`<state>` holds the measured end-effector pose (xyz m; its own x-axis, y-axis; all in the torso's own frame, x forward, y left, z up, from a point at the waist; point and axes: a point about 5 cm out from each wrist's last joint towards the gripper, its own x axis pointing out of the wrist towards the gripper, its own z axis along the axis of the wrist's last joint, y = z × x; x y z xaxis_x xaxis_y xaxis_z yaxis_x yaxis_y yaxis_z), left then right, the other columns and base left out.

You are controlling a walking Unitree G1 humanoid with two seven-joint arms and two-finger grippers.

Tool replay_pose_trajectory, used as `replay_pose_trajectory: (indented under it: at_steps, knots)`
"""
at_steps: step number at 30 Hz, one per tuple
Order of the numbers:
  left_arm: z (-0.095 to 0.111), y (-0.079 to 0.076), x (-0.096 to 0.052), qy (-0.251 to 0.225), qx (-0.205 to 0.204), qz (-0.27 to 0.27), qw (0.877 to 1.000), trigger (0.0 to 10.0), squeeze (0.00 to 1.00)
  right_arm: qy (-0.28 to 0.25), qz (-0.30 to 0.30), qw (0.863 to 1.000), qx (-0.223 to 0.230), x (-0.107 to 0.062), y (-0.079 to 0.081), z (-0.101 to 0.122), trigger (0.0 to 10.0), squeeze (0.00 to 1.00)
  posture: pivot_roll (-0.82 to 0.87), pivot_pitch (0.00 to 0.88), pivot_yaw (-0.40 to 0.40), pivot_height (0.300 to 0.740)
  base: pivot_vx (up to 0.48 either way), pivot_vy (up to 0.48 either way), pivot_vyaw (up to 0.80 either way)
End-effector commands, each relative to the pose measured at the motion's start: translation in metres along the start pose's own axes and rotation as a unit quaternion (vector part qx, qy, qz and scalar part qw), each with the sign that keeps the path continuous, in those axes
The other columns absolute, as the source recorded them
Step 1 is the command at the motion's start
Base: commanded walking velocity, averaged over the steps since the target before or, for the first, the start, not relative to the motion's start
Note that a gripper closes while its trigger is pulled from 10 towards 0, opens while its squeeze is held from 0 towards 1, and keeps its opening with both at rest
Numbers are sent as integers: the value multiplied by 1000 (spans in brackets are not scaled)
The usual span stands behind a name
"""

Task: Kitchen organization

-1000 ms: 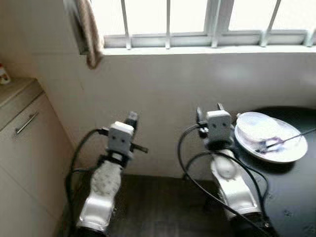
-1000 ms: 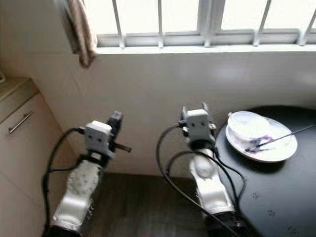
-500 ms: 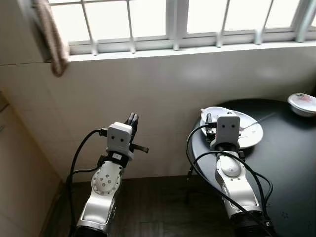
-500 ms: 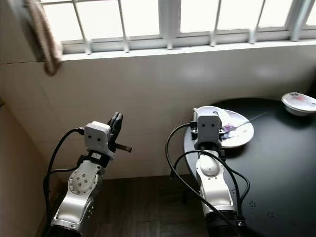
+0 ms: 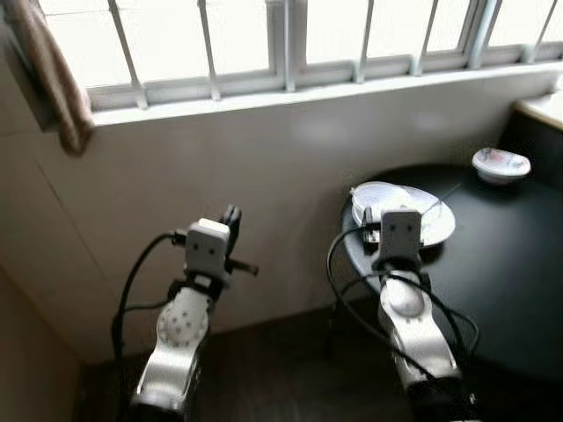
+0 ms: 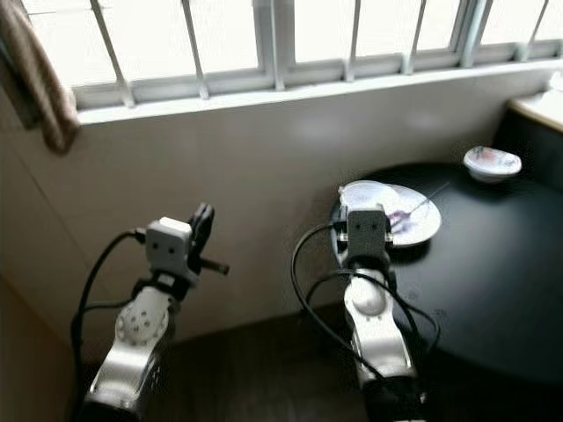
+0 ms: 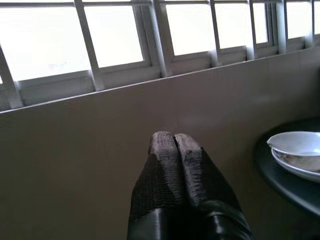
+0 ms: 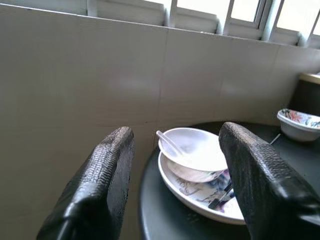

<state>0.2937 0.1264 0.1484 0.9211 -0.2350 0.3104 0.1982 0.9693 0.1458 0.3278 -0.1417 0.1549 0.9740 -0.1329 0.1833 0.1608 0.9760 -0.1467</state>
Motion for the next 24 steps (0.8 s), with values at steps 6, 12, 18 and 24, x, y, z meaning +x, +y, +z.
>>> replay_pose_trajectory:
  at_steps: [6, 12, 18, 24]
  knots:
    - [0, -4, 1, 0, -2, -8, 1000, 10000, 0, 6, -11, 1000, 0, 2, -4, -1, 10000, 0, -100, 0, 50, 740, 86, 0, 0]
    - [0, -3, 1, 0, -1, -10, 1000, 10000, 0, 5, -12, 1000, 1, 2, -4, -1, 10000, 0, -102, 0, 52, 740, 359, 0, -800]
    - [-1, -4, 2, 0, -2, -12, 1000, 10000, 0, 1, -15, 1000, -10, 3, -4, 0, 10000, 0, -103, 0, 53, 740, 429, 0, -133]
    - [-1, -4, 2, 0, -2, -13, 1000, 10000, 0, 0, -14, 1000, -12, 3, -4, -1, 10000, 0, -102, 0, 54, 740, 429, 0, 0]
